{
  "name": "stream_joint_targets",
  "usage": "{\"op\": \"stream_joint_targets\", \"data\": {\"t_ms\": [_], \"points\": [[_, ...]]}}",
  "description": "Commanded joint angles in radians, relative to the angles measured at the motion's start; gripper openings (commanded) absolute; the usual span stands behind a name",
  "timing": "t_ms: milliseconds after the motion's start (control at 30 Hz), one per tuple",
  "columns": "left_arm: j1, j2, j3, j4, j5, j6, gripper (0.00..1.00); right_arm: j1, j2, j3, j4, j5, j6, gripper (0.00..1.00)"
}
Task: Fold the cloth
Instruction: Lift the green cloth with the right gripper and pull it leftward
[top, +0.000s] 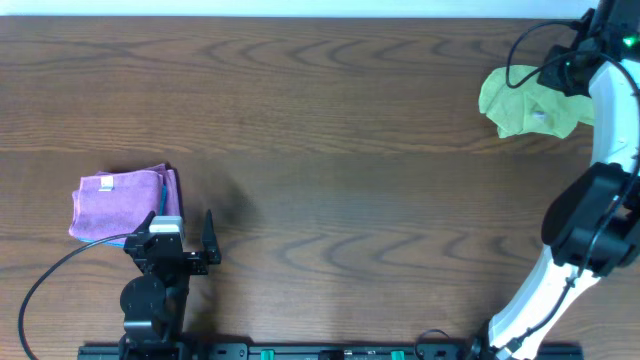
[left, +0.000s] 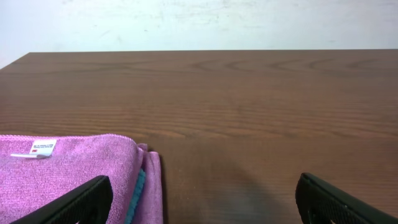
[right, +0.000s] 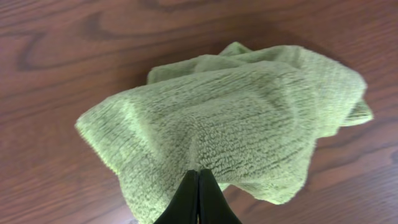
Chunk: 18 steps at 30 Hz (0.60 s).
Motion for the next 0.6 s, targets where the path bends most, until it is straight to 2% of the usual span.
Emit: {"op": "stream_joint_targets", "data": {"t_ms": [0,333,567], "points": [[0.004,-0.006,-0.029,-0.008,-0.011,0.018,0.95,0.039,-0.023,0.009,-0.011,-0.037,0.008,0.01],[0.004,-0.006,-0.029,-0.008,-0.011,0.018,0.95,0.227,-0.113,0.009,-0.021,-0.064,-0.010,0.01],[0.004,-0.006,-0.029,-0.008,-0.011,0.018,0.95,0.305,-0.165,0.009,-0.063,-0.043,-0.010,0.01]]}}
